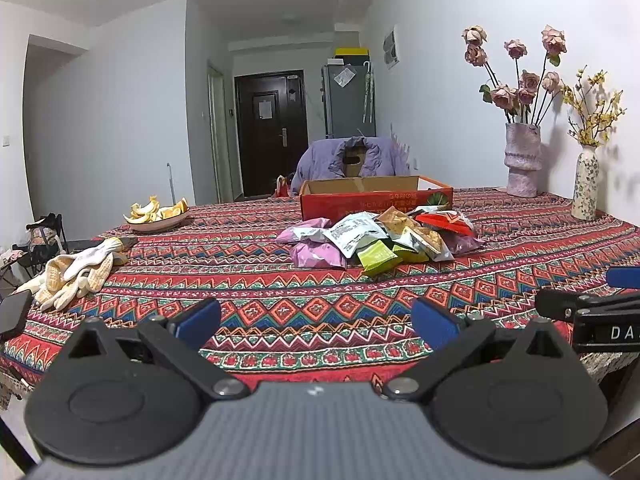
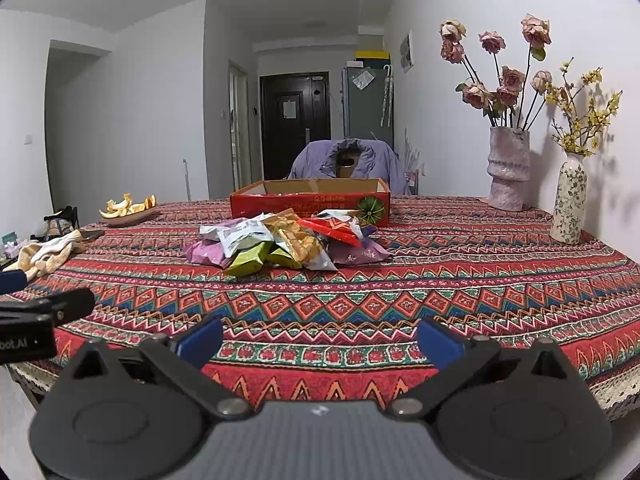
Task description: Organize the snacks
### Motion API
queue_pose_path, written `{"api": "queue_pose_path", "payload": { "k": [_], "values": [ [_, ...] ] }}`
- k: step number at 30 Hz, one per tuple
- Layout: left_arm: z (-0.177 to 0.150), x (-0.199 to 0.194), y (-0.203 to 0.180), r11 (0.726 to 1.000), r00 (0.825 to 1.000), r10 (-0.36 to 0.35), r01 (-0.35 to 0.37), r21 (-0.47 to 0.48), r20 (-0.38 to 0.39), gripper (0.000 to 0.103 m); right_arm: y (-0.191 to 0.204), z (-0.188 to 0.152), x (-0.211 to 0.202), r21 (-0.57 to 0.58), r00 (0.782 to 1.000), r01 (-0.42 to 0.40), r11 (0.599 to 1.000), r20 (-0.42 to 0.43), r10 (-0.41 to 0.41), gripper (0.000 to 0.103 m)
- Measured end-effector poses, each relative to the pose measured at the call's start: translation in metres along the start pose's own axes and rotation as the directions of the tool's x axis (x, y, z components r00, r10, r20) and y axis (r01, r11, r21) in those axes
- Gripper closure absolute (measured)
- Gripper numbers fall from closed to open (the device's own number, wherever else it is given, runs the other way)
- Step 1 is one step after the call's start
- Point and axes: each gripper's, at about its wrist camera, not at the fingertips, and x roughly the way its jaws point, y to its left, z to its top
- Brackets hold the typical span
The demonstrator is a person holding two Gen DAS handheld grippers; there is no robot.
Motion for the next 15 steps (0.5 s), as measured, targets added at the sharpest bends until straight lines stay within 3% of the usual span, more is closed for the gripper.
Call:
{"api": "queue_pose_path", "payload": {
  "k": [15],
  "values": [
    [-0.0008, -0.0011, -0.0015, 1.000, 1.000, 0.000, 0.000, 0.001, -0.005, 0.000, -0.0022, 0.0011, -0.0011, -0.002, 1.000, 0.000, 1.000, 0.000, 0.000, 0.000]
  ]
}}
